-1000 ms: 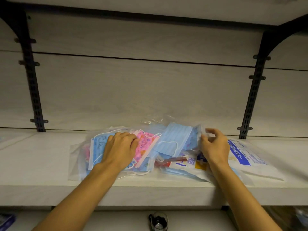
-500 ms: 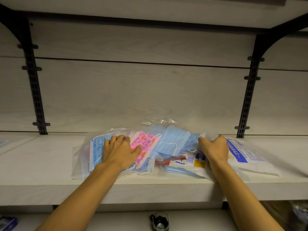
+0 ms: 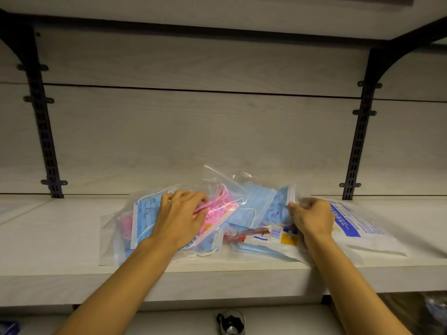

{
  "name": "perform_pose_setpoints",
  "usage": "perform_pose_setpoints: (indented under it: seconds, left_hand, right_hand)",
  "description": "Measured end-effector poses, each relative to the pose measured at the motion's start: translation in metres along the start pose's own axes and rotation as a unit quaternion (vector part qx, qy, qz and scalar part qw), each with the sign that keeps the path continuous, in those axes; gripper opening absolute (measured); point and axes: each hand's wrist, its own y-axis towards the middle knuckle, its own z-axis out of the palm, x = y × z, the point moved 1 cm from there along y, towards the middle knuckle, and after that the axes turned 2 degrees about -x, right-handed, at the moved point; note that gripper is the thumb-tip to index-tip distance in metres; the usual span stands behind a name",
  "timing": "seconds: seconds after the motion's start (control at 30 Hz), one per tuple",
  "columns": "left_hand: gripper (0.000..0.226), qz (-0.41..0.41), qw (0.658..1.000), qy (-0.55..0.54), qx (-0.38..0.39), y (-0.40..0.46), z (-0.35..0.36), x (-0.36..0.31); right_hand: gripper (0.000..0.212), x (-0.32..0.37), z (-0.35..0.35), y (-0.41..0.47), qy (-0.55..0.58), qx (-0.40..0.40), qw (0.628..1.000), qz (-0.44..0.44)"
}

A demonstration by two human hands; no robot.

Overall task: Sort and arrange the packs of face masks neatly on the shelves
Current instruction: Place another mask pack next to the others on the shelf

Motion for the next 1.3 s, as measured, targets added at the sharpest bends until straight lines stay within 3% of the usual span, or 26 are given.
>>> perform_pose_setpoints:
  seconds: [0.27,0.47,0.67,0.8,0.9,1.07,1.3]
  left_hand:
    - [0.025,0.01,0.996,-0.062,0.06,0.006,-0.005,-0.02]
    - [0.051,-0.08,0.974,-0.202,0.07,0.025,-0.007,-0.037]
    - [0.074,-0.173,0.937,-0.285,0.102,0.04,-0.008,-0.054]
    - [0.058,-0.193,0.911,-0.359,0.07,0.05,-0.008,-0.065]
    - [0.039,-0.194,0.923,-0.329,0.035,0.053,-0.014,-0.074]
    - [0.044,-0.179,0.926,-0.33,0.026,0.048,-0.027,-0.085]
    - [0.037,-0.243,0.891,-0.383,-0.016,0.039,-0.044,-0.079]
  right_hand:
    - [0.01,0.003,-0.006,0.002,0.11,-0.064,0.992,-0.016]
    - [0.013,0.008,-0.016,0.008,0.212,-0.062,0.975,0.003]
    - [0.021,0.015,-0.049,0.025,0.234,-0.035,0.971,-0.034]
    - [0.016,0.014,-0.068,0.033,0.227,-0.003,0.973,-0.048]
    - [0.014,0.017,-0.08,0.032,0.225,-0.001,0.973,-0.045]
    - [0.011,0.026,-0.09,0.025,0.221,0.019,0.973,-0.057]
    - [0.012,0.045,-0.091,0.011,0.246,0.085,0.962,-0.087]
